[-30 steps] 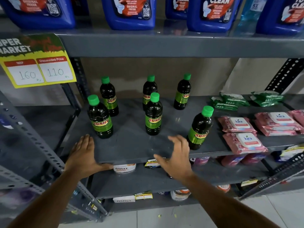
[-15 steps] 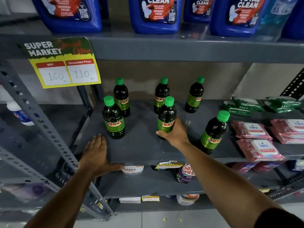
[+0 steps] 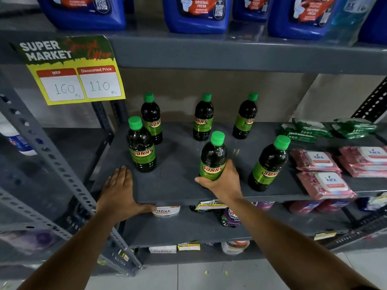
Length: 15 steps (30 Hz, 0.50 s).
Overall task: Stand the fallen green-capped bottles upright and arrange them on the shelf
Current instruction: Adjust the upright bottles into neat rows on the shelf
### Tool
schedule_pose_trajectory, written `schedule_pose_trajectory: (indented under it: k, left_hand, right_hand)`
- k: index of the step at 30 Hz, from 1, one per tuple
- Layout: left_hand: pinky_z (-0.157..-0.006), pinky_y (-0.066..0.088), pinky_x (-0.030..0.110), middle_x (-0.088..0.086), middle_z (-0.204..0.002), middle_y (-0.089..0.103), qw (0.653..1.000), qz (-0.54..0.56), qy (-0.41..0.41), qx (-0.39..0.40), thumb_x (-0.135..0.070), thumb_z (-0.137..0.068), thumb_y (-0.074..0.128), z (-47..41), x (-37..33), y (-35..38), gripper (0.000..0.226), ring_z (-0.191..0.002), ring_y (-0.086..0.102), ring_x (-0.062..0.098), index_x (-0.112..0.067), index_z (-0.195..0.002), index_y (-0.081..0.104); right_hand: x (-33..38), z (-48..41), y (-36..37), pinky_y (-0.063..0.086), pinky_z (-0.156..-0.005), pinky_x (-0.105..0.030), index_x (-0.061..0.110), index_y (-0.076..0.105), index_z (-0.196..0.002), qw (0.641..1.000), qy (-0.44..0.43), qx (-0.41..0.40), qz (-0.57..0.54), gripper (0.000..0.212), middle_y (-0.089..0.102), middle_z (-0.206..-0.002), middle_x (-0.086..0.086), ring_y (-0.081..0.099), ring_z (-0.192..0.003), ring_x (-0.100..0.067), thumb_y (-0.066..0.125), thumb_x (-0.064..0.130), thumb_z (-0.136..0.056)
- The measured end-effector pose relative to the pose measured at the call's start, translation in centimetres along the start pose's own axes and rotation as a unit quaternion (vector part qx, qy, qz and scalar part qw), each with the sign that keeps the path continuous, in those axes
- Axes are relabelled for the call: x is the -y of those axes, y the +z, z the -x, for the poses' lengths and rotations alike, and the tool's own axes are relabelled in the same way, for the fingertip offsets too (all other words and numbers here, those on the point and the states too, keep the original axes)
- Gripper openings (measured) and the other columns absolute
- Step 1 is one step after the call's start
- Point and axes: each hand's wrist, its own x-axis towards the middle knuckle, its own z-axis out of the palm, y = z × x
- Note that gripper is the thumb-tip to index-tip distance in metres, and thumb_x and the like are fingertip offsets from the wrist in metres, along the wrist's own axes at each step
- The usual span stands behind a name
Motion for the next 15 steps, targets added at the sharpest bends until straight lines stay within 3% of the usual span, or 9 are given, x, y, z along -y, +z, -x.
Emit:
schedule_pose_trajectory:
  k: [4, 6, 8, 9, 12, 15]
  left_hand:
    - [-0.123, 0.006, 0.045, 0.014, -0.165, -0.002, 1.000, -0.004, 0.002, -0.005, -0.111, -0.032, 0.032, -0.1, 0.1, 0.2, 0.165, -0.151, 0.000, 0.028, -0.005, -0.153, -0.002]
    - [-0.123, 0.008, 0.046, 0.015, -0.165, 0.000, 1.000, 0.000, 0.005, -0.008, -0.111, -0.033, 0.033, 0.0, 0.3, 0.3, 0.164, -0.151, 0.001, 0.028, -0.005, -0.153, 0.000]
    - [-0.123, 0.007, 0.046, 0.015, -0.165, -0.001, 1.000, 0.003, 0.010, -0.005, -0.111, -0.034, 0.033, 0.0, 0.4, 0.3, 0.163, -0.151, 0.000, 0.028, -0.004, -0.154, 0.000]
    - [-0.123, 0.005, 0.045, 0.014, -0.165, -0.003, 1.000, 0.004, 0.011, 0.003, -0.111, -0.034, 0.032, -0.1, 0.6, 0.2, 0.163, -0.151, -0.002, 0.027, -0.005, -0.154, -0.001]
    - [-0.123, 0.000, 0.042, 0.010, -0.164, -0.011, 0.999, 0.010, 0.005, 0.031, -0.110, -0.032, 0.031, -0.1, 1.6, -0.5, 0.163, -0.151, -0.007, 0.023, -0.009, -0.154, -0.006]
    - [-0.123, -0.001, 0.041, 0.007, -0.164, -0.014, 0.998, 0.027, 0.016, 0.060, -0.105, -0.036, 0.044, -0.5, 1.6, -1.0, 0.160, -0.150, -0.009, 0.022, -0.011, -0.153, -0.011]
  right_hand:
    - [-0.3, 0.5, -0.1, 0.050, -0.091, -0.031, 0.026, 0.043, -0.119, 1.000, -0.002, 0.013, -0.007, 0.098, 0.054, -0.118, 0.005, 0.054, -0.112, -0.014, 0.088, 0.063, -0.040]
    - [-0.5, 2.0, 0.1, 0.038, -0.103, -0.040, 0.017, 0.038, -0.133, 0.998, -0.022, -0.052, 0.023, 0.114, 0.044, -0.132, -0.006, 0.038, -0.126, -0.020, 0.082, 0.071, -0.043]
    - [-0.9, 4.8, 0.8, 0.035, -0.100, -0.049, 0.009, 0.040, -0.129, 0.984, -0.123, -0.120, 0.054, 0.107, 0.041, -0.131, -0.018, 0.033, -0.123, -0.024, 0.073, 0.075, -0.052]
    - [-0.9, 6.3, 1.5, 0.037, -0.096, -0.049, 0.010, 0.042, -0.125, 0.972, -0.197, -0.113, 0.061, 0.097, 0.040, -0.128, -0.016, 0.035, -0.119, -0.023, 0.070, 0.075, -0.057]
    - [-0.4, 8.8, 4.4, 0.047, -0.089, -0.045, 0.017, 0.047, -0.123, 0.928, -0.370, 0.013, 0.054, 0.072, 0.040, -0.123, -0.004, 0.044, -0.113, -0.021, 0.073, 0.060, -0.072]
    - [2.8, 6.6, 6.6, 0.045, -0.094, -0.044, 0.013, 0.047, -0.127, 0.932, -0.355, 0.076, 0.015, 0.061, 0.044, -0.124, -0.008, 0.047, -0.116, -0.025, 0.076, 0.037, -0.079]
